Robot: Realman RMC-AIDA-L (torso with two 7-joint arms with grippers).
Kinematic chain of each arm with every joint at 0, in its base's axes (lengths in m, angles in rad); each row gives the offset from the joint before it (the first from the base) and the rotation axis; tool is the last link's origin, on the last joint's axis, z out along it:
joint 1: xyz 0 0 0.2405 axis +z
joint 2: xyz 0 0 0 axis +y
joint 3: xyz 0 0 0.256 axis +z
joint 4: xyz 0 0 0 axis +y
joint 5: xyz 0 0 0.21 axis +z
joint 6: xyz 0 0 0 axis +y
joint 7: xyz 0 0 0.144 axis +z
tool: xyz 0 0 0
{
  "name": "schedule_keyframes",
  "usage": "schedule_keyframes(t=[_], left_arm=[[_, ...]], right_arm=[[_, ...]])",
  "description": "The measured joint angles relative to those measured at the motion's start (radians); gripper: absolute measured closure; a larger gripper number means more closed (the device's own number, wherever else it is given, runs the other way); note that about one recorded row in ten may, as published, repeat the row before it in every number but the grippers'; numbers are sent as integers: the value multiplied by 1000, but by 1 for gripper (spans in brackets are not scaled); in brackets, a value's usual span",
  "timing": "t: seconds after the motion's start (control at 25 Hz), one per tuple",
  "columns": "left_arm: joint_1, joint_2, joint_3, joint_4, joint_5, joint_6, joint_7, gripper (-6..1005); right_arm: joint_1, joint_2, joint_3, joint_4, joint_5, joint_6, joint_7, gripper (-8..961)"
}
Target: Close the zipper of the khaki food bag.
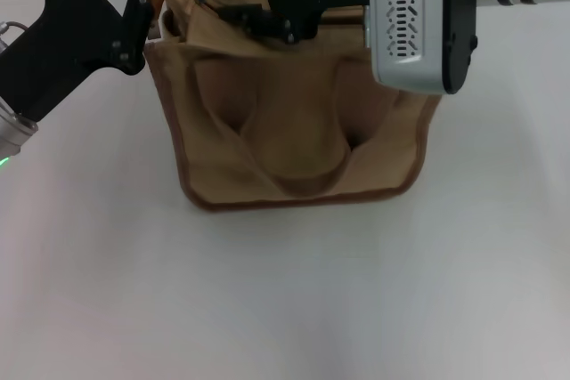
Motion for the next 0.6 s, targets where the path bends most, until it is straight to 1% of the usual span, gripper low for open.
schedule_keyframes(t=[0.08, 0.24, 0.6], left_arm=[[0, 0, 5, 6, 1, 8, 0, 979], [2, 0, 14, 16, 2, 10, 0, 979], [6, 0, 1, 15, -6, -25, -1, 979]], right_arm=[[3, 0, -14, 1, 1, 26, -3, 520], [6, 0, -22, 1, 1, 39, -8, 520], [-7, 0, -20, -17, 24, 27, -11, 521]])
